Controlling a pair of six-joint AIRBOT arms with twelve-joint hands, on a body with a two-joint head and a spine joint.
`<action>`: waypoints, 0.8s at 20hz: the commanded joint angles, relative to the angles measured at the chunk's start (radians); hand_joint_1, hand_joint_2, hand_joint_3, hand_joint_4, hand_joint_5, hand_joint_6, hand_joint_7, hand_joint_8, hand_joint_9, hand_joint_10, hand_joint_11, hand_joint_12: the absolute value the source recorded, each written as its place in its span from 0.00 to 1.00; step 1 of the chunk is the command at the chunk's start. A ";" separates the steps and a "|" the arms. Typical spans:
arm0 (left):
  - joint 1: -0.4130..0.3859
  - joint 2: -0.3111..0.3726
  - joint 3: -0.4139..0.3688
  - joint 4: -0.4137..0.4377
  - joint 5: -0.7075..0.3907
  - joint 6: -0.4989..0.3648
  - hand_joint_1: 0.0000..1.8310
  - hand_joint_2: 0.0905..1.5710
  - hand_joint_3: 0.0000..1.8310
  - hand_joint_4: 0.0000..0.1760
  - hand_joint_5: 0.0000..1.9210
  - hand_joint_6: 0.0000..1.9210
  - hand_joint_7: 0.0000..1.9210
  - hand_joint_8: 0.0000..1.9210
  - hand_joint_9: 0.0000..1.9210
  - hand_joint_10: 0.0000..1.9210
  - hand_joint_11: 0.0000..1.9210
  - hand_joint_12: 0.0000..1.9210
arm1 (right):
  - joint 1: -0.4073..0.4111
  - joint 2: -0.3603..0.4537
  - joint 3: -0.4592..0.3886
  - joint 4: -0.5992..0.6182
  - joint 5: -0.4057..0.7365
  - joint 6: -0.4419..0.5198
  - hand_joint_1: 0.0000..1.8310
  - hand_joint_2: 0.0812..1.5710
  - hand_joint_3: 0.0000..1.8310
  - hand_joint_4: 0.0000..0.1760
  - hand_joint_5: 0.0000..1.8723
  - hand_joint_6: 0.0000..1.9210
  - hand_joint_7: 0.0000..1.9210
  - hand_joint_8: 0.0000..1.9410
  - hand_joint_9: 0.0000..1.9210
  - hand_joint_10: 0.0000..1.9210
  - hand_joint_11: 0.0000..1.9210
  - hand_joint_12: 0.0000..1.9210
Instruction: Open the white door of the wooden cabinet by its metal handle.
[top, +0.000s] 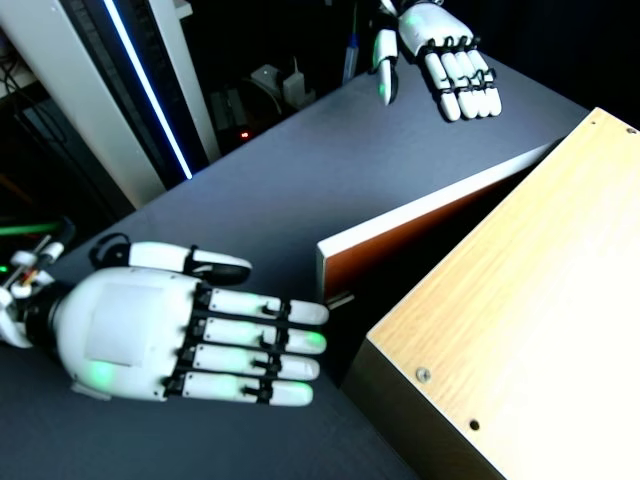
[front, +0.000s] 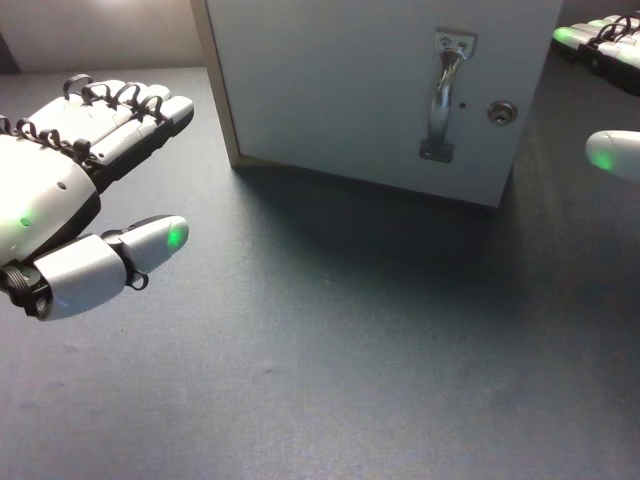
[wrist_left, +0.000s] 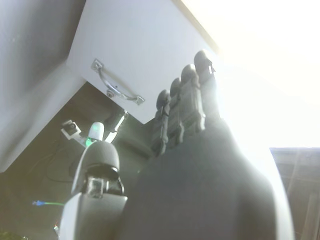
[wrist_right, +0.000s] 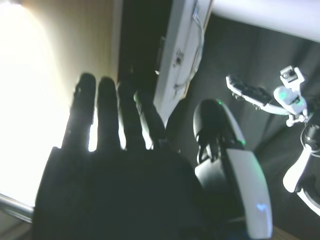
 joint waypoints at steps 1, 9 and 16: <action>-0.007 -0.003 0.006 0.001 -0.127 -0.004 0.00 0.92 0.00 0.00 0.05 0.00 0.04 0.00 0.04 0.00 0.02 0.10 | 0.016 0.000 0.008 0.025 0.106 0.003 0.05 0.91 0.00 0.00 0.00 0.00 0.00 0.00 0.00 0.00 0.00 0.00; 0.000 -0.003 0.005 0.000 -0.130 -0.013 0.00 0.93 0.00 0.00 0.05 0.00 0.03 0.00 0.04 0.00 0.03 0.11 | 0.023 -0.002 -0.015 -0.016 0.123 0.003 0.03 0.92 0.00 0.00 0.00 0.00 0.00 0.00 0.00 0.00 0.00 0.00; 0.013 -0.003 0.006 -0.001 -0.135 -0.031 0.00 0.95 0.01 0.00 0.04 0.00 0.02 0.00 0.03 0.00 0.00 0.10 | 0.023 0.000 -0.050 -0.035 0.159 0.003 0.08 0.92 0.00 0.00 0.00 0.00 0.00 0.00 0.00 0.00 0.00 0.00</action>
